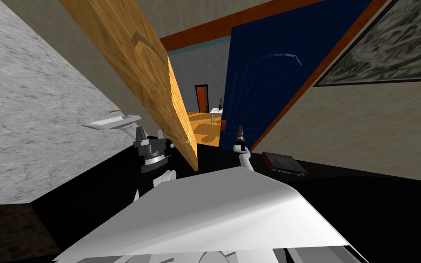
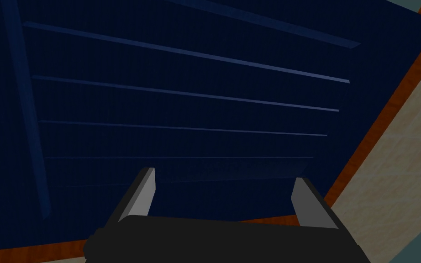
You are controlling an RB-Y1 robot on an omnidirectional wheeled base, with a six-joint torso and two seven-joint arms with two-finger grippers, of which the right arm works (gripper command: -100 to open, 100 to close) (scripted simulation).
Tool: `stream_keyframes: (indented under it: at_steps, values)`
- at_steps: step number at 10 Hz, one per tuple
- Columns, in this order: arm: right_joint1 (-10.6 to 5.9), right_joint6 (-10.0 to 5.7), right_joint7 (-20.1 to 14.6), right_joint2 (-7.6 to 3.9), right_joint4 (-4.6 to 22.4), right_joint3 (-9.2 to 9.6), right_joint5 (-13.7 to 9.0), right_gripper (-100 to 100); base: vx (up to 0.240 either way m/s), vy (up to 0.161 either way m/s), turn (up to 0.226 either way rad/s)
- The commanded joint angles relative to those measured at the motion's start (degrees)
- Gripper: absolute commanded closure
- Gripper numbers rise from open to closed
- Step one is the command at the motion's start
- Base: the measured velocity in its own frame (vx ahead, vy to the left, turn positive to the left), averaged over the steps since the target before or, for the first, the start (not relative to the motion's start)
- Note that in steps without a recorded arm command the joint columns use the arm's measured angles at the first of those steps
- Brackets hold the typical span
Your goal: Pull the door open
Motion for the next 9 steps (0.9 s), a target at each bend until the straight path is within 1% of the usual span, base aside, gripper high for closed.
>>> stream_keyframes:
  at_steps: [1, 4, 5, 6, 8, 9]
  values:
    - [-0.53, -0.18, 0.47, 0.3, 1.65, -0.59, 0.04, -100, 0.062, -0.021, 0.036]
    - [-4.21, -0.69, 2.08, 0.97, 7.12, -3.53, 0.05, -100, 0.067, -0.025, 0.071]
    - [-5.44, -0.85, 2.62, 1.19, 9.47, -4.51, 0.06, -100, 0.1, -0.043, 0.074]
    - [-5.44, -0.85, 2.62, 1.19, 9.75, -4.51, 0.06, -100, 0.063, -0.025, 0.023]
    - [-7.66, -1.16, 3.59, 1.7, 13.42, -6.29, 0.07, -100, 0.055, -0.027, 0.057]
    - [-8.77, -1.31, 4.07, 1.96, 14.74, -7.17, 0.07, -100, 0.069, -0.026, 0.076]
